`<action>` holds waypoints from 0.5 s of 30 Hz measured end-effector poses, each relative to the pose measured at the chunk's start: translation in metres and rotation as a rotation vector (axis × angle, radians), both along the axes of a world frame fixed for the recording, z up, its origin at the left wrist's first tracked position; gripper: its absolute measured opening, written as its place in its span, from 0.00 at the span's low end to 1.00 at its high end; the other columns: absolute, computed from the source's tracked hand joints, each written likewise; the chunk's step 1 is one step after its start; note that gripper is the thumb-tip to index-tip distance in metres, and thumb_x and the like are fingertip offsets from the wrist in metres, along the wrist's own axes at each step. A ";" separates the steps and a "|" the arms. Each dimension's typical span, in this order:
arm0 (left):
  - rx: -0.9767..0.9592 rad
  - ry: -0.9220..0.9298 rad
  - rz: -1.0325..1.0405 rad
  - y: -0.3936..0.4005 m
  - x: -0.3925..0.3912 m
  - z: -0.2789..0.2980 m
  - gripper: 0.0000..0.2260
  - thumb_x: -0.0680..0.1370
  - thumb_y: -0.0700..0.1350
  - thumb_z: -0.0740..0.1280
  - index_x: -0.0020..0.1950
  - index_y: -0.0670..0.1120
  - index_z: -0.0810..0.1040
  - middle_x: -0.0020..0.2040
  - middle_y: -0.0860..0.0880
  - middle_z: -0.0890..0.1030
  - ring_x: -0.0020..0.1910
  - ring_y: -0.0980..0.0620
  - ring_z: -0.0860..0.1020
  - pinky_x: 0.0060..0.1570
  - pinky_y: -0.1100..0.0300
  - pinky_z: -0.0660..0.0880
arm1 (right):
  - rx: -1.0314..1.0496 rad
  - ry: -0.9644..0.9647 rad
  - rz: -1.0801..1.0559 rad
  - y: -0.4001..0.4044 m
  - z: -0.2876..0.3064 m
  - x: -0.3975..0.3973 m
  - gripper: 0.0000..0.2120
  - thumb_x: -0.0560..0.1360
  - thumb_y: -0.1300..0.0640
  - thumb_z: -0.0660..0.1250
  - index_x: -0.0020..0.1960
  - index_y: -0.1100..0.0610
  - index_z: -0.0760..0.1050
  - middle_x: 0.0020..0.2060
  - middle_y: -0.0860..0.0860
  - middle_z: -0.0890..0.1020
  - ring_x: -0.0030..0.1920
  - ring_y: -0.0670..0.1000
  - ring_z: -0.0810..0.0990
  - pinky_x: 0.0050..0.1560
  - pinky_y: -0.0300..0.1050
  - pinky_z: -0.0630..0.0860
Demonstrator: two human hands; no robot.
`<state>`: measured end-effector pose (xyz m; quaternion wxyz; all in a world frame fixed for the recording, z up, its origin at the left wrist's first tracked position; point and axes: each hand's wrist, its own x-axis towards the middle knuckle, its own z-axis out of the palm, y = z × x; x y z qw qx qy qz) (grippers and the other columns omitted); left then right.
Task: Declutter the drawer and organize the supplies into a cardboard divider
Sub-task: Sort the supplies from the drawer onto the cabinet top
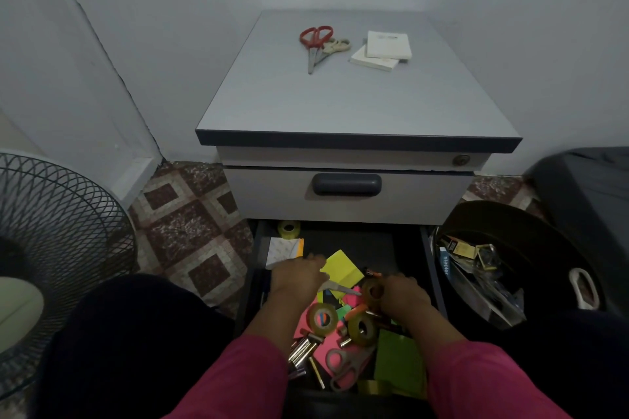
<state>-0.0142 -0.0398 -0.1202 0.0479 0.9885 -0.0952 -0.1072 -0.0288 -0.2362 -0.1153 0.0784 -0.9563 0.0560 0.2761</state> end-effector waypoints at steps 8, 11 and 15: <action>-0.044 0.125 -0.265 0.021 -0.002 -0.012 0.17 0.82 0.46 0.58 0.70 0.59 0.70 0.68 0.45 0.69 0.64 0.43 0.68 0.62 0.51 0.68 | 0.001 -0.015 0.026 -0.001 0.002 0.000 0.18 0.76 0.54 0.64 0.65 0.56 0.74 0.62 0.56 0.74 0.63 0.57 0.72 0.60 0.49 0.73; -0.279 0.182 -0.119 0.021 -0.006 -0.017 0.21 0.78 0.39 0.62 0.70 0.53 0.68 0.65 0.46 0.73 0.60 0.45 0.73 0.56 0.53 0.72 | -0.047 -0.073 0.031 0.002 0.006 0.000 0.18 0.78 0.56 0.60 0.68 0.56 0.70 0.64 0.57 0.70 0.64 0.59 0.70 0.61 0.52 0.73; -0.211 0.136 -0.056 0.022 -0.004 -0.013 0.12 0.77 0.37 0.61 0.58 0.49 0.71 0.56 0.46 0.77 0.51 0.46 0.76 0.47 0.54 0.72 | -0.096 0.008 0.011 0.010 0.001 -0.003 0.18 0.79 0.55 0.58 0.68 0.54 0.71 0.65 0.56 0.73 0.64 0.56 0.75 0.59 0.50 0.75</action>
